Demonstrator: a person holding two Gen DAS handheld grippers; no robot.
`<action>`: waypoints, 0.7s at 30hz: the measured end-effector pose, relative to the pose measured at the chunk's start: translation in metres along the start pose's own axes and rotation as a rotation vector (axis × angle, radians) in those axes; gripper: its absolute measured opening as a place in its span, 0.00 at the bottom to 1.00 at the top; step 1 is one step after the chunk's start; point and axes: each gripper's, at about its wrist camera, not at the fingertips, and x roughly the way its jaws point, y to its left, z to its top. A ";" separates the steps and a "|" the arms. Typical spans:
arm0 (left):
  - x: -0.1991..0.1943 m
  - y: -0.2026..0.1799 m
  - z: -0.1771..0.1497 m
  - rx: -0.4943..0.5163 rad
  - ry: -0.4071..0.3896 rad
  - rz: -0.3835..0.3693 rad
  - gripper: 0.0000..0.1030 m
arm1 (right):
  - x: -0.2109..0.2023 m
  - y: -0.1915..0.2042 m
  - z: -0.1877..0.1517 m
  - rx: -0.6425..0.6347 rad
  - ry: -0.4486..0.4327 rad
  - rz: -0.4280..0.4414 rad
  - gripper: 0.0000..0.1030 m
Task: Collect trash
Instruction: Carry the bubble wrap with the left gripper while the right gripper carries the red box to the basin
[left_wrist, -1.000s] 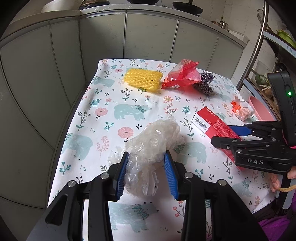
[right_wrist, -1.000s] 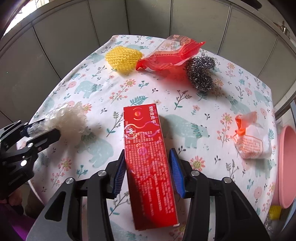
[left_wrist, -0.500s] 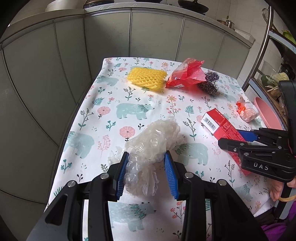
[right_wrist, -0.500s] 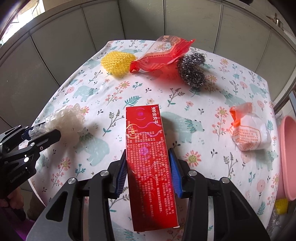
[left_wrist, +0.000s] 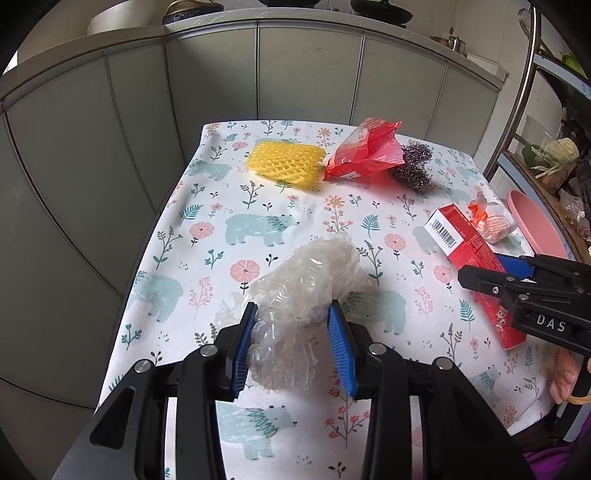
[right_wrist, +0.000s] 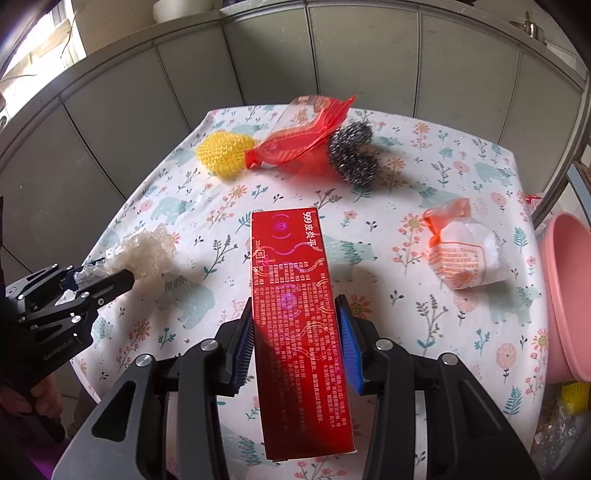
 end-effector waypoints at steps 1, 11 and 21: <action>0.000 -0.001 0.001 0.000 -0.001 -0.001 0.36 | -0.003 -0.003 0.000 0.006 -0.008 0.000 0.41; -0.006 -0.034 0.023 0.036 -0.065 -0.059 0.36 | -0.033 -0.037 0.000 0.075 -0.090 -0.033 0.41; -0.012 -0.097 0.061 0.122 -0.150 -0.183 0.36 | -0.079 -0.099 0.001 0.197 -0.199 -0.131 0.41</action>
